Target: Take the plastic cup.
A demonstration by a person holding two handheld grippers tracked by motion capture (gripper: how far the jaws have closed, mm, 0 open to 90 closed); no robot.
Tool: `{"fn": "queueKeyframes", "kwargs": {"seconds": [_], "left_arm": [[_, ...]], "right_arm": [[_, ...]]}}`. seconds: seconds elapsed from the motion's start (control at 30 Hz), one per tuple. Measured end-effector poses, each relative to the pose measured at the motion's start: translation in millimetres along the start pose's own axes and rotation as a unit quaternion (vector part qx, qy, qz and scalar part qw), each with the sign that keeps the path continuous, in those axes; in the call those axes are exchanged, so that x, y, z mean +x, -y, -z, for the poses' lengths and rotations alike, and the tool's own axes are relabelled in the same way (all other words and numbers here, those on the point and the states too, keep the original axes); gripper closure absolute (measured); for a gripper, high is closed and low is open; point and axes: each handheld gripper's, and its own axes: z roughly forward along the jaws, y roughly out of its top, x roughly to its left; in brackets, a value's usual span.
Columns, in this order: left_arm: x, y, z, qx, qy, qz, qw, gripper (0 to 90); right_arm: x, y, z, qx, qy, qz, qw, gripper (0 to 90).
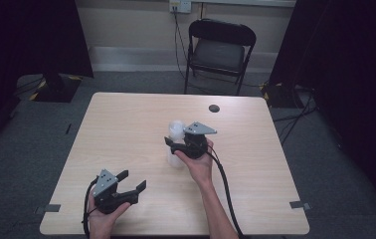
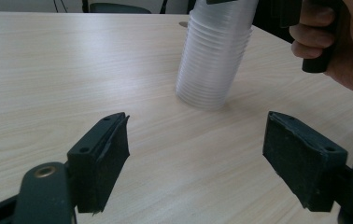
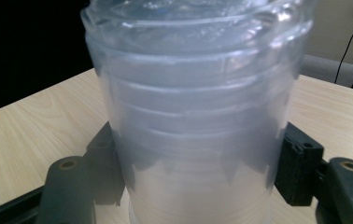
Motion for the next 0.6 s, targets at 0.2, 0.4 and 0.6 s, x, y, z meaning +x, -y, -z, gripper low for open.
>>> {"fn": "queueKeyframes", "kwargs": {"seconds": [0.2,0.4,0.6], "left_arm": [[-0.1,0.0,-0.7,-0.001,0.002,0.0,1.0,22.4],[-0.2,-0.5,-1.3,0.001,0.002,-0.002,1.0,22.4],[-2.2,-1.0,-2.3,0.001,0.005,-0.003,1.0,22.4]], "right_arm": [[0.2,-3.7,2.5,-0.008,-0.003,0.0,1.0,31.2],[-0.4,-8.8,6.1,-0.019,-0.004,-0.002,0.9998,31.4],[0.0,-15.5,7.6,-0.022,-0.005,0.0,0.9997,31.6]]}}
